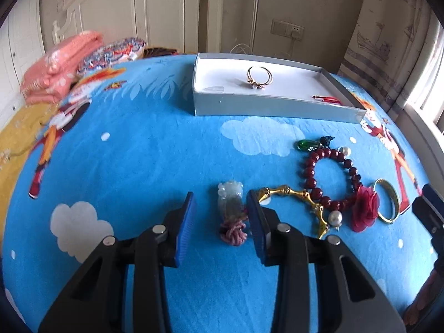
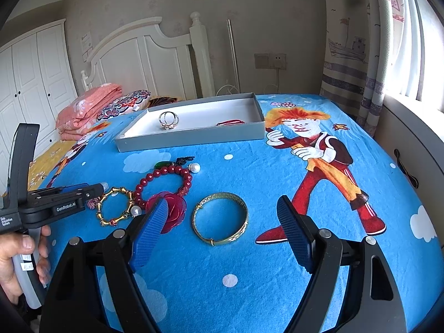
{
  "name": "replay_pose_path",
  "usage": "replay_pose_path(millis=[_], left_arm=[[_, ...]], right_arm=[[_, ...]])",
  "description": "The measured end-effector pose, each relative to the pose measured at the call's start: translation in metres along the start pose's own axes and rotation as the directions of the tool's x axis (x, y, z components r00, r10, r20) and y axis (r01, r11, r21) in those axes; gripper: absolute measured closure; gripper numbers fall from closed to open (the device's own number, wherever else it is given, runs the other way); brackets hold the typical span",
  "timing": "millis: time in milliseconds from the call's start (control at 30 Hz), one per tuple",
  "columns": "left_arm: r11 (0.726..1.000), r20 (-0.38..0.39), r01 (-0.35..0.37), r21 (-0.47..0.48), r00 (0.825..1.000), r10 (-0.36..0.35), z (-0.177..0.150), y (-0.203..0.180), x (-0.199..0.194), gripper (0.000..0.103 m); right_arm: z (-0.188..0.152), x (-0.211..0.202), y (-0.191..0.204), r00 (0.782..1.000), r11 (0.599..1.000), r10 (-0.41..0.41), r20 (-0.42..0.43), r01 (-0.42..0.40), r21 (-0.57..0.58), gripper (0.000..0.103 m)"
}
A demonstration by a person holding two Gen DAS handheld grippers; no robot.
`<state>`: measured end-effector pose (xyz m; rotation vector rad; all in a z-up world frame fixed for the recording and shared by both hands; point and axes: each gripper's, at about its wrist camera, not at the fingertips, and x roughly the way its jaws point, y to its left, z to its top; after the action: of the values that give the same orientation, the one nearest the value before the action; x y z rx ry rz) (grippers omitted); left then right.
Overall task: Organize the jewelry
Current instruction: 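Lower the left gripper onto the jade pendant and close it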
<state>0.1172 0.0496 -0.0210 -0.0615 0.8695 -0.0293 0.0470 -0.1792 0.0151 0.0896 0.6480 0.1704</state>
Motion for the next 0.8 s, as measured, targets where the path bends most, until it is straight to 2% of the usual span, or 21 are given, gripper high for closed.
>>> replay_pose_path(millis=[67,100,133,433,633,800], left_arm=[[1.000,-0.011,0.018,-0.018,1.000,-0.019,-0.001,0.005,0.000,0.072],[0.999,-0.024,0.015,-0.029,1.000,-0.016,-0.001,0.009,0.002,0.081],[0.999,-0.018,0.012,-0.039,1.000,-0.013,-0.001,0.012,0.002,0.083],[0.997,-0.013,-0.047,0.055,0.999,0.048,-0.003,-0.001,0.004,0.082],[0.999,0.005,-0.028,0.032,1.000,0.027,-0.007,0.002,0.001,0.083],[0.998,0.059,-0.030,0.052,0.998,0.027,-0.008,-0.003,-0.014,0.083]], right_arm=[[0.000,0.000,0.001,1.000,1.000,0.000,-0.003,0.000,-0.003,0.026],[0.000,0.001,0.001,1.000,1.000,0.001,-0.005,-0.001,-0.002,0.026],[-0.001,0.000,0.001,1.000,1.000,0.001,-0.005,-0.001,-0.001,0.025],[-0.001,0.002,0.001,1.000,1.000,-0.003,-0.014,0.003,-0.004,0.024],[-0.001,0.008,0.006,0.998,1.000,-0.006,-0.063,0.005,-0.025,0.022],[0.000,0.021,0.005,0.991,1.000,-0.009,-0.136,0.006,-0.022,0.022]])
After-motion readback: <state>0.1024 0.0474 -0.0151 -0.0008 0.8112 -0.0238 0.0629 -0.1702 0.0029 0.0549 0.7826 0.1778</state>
